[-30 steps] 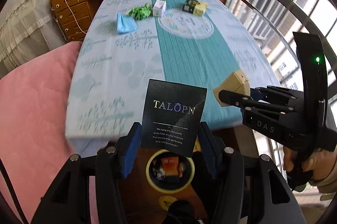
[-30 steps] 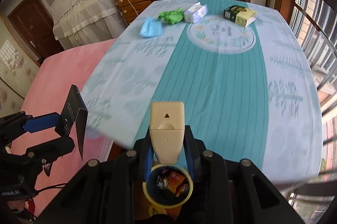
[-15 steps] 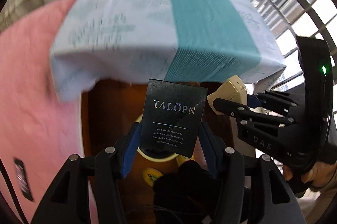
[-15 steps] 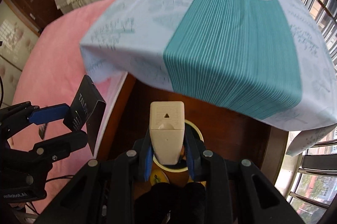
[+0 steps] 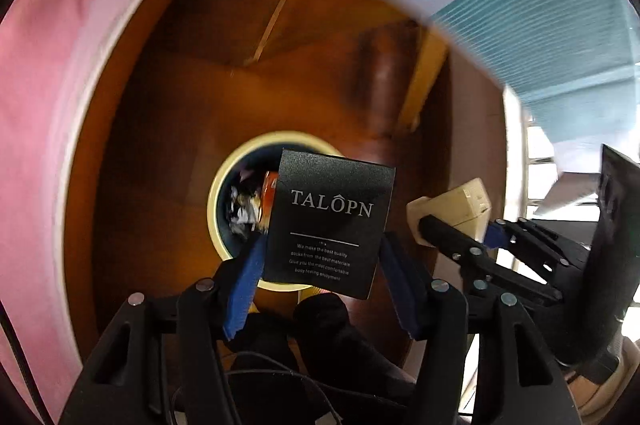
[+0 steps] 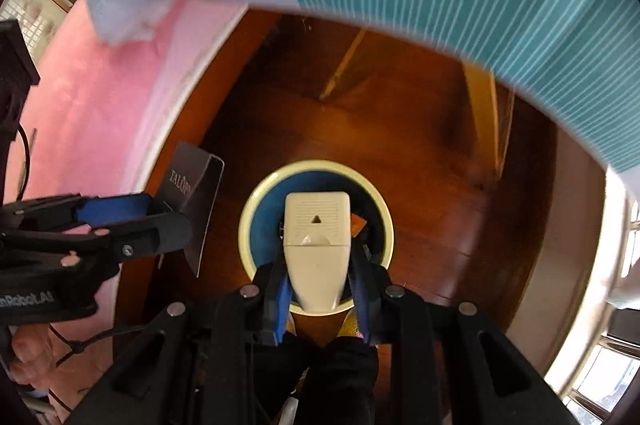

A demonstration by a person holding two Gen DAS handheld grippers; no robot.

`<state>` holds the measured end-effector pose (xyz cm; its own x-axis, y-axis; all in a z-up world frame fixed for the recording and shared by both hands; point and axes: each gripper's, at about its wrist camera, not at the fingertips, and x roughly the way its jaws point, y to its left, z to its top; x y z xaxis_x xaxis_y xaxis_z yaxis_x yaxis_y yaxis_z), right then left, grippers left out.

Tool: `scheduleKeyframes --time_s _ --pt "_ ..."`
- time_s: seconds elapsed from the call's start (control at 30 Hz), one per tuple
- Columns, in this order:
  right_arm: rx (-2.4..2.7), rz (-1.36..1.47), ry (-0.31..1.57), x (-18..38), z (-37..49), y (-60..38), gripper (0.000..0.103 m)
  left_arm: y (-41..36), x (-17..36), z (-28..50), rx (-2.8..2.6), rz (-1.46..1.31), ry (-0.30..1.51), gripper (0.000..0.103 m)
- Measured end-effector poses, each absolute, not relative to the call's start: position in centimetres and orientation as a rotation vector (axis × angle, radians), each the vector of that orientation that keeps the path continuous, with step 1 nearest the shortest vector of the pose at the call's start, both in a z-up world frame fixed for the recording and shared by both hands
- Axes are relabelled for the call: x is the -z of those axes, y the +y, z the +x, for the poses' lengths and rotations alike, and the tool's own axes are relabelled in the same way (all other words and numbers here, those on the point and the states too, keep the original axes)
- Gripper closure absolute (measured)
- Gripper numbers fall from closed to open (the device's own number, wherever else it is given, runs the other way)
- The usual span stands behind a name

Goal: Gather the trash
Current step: 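Carry the black card and beige item down over the blue bin, then open both tools to drop the card and beige item into the bin, then raise both tools back toward the table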

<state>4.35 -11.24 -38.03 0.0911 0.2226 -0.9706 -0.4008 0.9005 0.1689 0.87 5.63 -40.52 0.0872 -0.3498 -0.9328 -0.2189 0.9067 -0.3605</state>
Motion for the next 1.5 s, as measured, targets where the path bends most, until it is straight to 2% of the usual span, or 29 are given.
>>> scheduleKeyframes --time_s 0.17,0.33,0.43,0.5,1.03,1.07,1.17,1.5 --pt "-0.467 -0.161 1.432 42.5 5.0 -11.0 0.077 4.5 46.5 1.6 0.073 -0.396 1.570 0.044" --pt "-0.483 -0.166 1.442 45.1 5.6 -10.6 0.077 4.0 49.7 2.3 0.070 -0.375 1.617 0.041" --pt "-0.474 -0.170 1.454 45.9 6.2 -10.5 0.077 4.7 50.4 2.5 0.040 -0.358 1.617 0.027" --pt "-0.465 -0.160 1.465 46.0 6.5 -10.8 0.077 5.4 50.7 2.3 0.021 -0.390 1.612 0.012" --pt "-0.507 -0.186 1.485 46.9 7.2 -6.3 0.076 10.7 48.3 0.5 -0.103 -0.498 1.494 0.010" --pt "-0.504 -0.187 1.488 46.9 7.2 -6.1 0.073 11.0 48.2 0.4 -0.109 -0.499 1.489 0.010" --pt "-0.502 -0.190 1.490 46.6 7.2 -5.7 0.044 11.8 47.8 0.2 -0.122 -0.500 1.477 0.009" --pt "-0.492 -0.210 1.477 44.0 6.8 -5.3 0.043 12.3 44.2 -0.1 -0.131 -0.506 1.430 0.009"
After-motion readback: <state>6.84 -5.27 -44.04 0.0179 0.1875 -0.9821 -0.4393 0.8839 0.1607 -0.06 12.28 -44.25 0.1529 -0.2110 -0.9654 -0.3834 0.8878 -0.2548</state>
